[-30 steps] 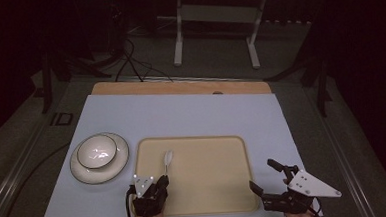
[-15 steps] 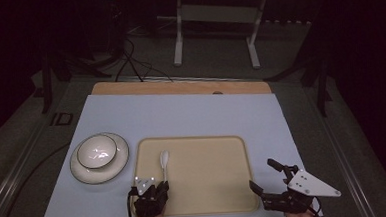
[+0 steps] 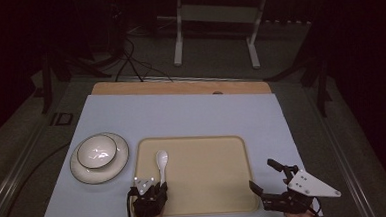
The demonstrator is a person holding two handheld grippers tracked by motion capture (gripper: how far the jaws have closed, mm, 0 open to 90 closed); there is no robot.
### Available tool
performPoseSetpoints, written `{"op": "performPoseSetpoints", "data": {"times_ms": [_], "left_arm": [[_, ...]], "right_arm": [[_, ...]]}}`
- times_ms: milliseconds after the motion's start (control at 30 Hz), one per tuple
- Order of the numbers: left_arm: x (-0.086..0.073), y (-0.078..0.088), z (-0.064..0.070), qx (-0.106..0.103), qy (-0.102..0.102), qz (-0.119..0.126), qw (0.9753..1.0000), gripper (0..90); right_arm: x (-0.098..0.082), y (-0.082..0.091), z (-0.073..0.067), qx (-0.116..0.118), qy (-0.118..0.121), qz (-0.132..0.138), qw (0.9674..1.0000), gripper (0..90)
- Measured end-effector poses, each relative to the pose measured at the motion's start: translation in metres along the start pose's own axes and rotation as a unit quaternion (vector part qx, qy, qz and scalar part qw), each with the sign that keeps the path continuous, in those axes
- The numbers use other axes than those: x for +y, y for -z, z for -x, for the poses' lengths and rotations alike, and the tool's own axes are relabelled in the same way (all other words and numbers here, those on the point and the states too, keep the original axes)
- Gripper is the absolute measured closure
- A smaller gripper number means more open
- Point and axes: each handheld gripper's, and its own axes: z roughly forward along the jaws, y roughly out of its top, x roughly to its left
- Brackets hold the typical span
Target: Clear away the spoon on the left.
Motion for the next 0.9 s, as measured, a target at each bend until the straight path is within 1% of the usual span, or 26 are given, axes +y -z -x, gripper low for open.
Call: {"op": "performPoseSetpoints", "data": {"times_ms": [33, 67, 200, 233, 300, 333, 367, 533, 567, 667, 700, 733, 833, 900], "left_arm": [[0.0004, 0.0002, 0.0003, 0.005, -0.003, 0.001, 1.0, 77.3], [0.0007, 0.0001, 0.0007, 0.009, -0.006, 0.002, 0.9999, 73.1], [0.001, -0.0005, -0.0006, 0.012, -0.008, 0.006, 0.9999, 72.6], [0.0006, -0.0004, -0.0013, 0.017, -0.008, 0.01, 0.9998, 72.6], [0.0007, -0.0004, -0.0019, 0.018, -0.008, 0.011, 0.9997, 72.0], [0.0011, -0.0004, -0.0015, 0.023, -0.012, 0.012, 0.9996, 71.7], [0.0012, -0.0005, -0.0013, 0.025, -0.014, 0.012, 0.9995, 69.0], [0.0021, -0.0005, -0.0018, 0.027, -0.019, 0.009, 0.9994, 68.8], [0.0024, -0.0001, -0.0019, 0.026, -0.018, 0.01, 0.9994, 67.6], [0.0031, 0.0006, -0.0021, 0.021, -0.022, 0.008, 0.9995, 67.1], [0.003, 0.0008, -0.0026, 0.015, -0.021, 0.006, 0.9996, 67.0], [0.0027, 0.0006, -0.0026, 0.011, -0.026, 0.001, 0.9996, 65.2], [0.0036, 0.0022, -0.0014, 0.01, -0.04, -0.005, 0.9991, 64.8], [0.0068, 0.0045, -0.0007, 0.015, -0.054, -0.004, 0.9984, 63.9]], "right_arm": [[-0.0001, 0.0, 0.0001, 0.0, -0.001, 0.0, 1.0, 13.3], [0.0, 0.0002, 0.0002, 0.0, 0.0, 0.001, 1.0, 13.3], [0.0, 0.0003, 0.0001, -0.002, 0.0, 0.001, 1.0, 13.3], [-0.0001, 0.0002, 0.0, -0.001, 0.0, 0.001, 1.0, 13.3], [-0.0001, 0.0, 0.0, -0.002, 0.0, 0.001, 1.0, 13.3], [-0.0001, 0.0001, 0.0001, -0.001, 0.0, 0.0, 1.0, 13.3], [-0.0001, 0.0001, 0.0001, -0.001, -0.001, 0.0, 1.0, 13.3], [-0.0001, 0.0001, 0.0, -0.002, 0.0, 0.0, 1.0, 13.3], [-0.0002, 0.0, -0.0001, -0.002, 0.0, 0.0, 1.0, 13.3], [-0.0005, -0.0002, 0.0003, -0.003, -0.001, 0.0, 1.0, 13.2], [-0.0005, 0.0, 0.0003, -0.005, -0.001, 0.0, 1.0, 13.0], [-0.0006, 0.0001, 0.0004, -0.006, 0.0, 0.0, 1.0, 12.9], [-0.0016, -0.001, 0.0009, -0.007, 0.001, -0.003, 1.0, 12.4], [-0.0022, -0.0016, 0.0013, -0.008, 0.001, -0.006, 0.9999, 12.1]]}}
